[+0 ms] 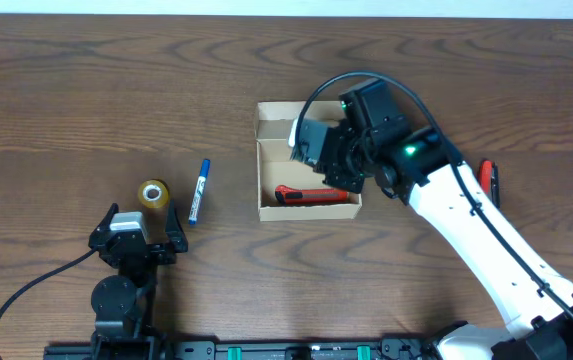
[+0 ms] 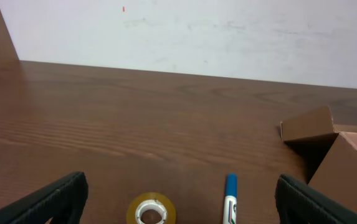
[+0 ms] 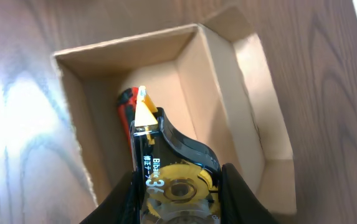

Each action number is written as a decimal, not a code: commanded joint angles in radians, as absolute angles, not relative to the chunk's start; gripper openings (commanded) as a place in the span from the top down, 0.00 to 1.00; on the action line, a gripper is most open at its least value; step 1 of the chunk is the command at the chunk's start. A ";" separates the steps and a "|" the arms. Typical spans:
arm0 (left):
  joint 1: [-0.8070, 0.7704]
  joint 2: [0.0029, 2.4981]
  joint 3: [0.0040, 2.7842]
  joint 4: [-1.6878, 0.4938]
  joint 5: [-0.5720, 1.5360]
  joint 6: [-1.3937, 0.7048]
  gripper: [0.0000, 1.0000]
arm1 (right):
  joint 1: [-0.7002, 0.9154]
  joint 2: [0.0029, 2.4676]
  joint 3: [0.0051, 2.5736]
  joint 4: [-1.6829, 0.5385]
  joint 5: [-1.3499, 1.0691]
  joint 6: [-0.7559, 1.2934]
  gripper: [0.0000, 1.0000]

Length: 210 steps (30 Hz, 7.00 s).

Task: Pack container
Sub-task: 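Carry the correction tape into the cardboard box and release, then move the right gripper to the red stapler and grasp it, then carry the red stapler into the cardboard box and release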

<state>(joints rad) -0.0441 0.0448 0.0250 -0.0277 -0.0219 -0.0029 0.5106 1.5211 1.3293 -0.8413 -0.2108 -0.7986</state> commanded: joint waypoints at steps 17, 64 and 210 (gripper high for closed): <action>-0.046 0.046 0.005 -0.048 -0.021 -0.008 0.05 | 0.518 1.853 1.353 -0.882 -0.210 -0.913 0.99; -0.046 0.046 0.005 -0.056 0.001 -0.008 0.05 | -0.126 1.550 1.700 -1.316 0.203 0.142 0.14; -0.046 0.046 0.005 -0.048 0.001 -0.007 0.05 | 0.479 2.136 1.623 -1.088 -0.236 -1.123 0.99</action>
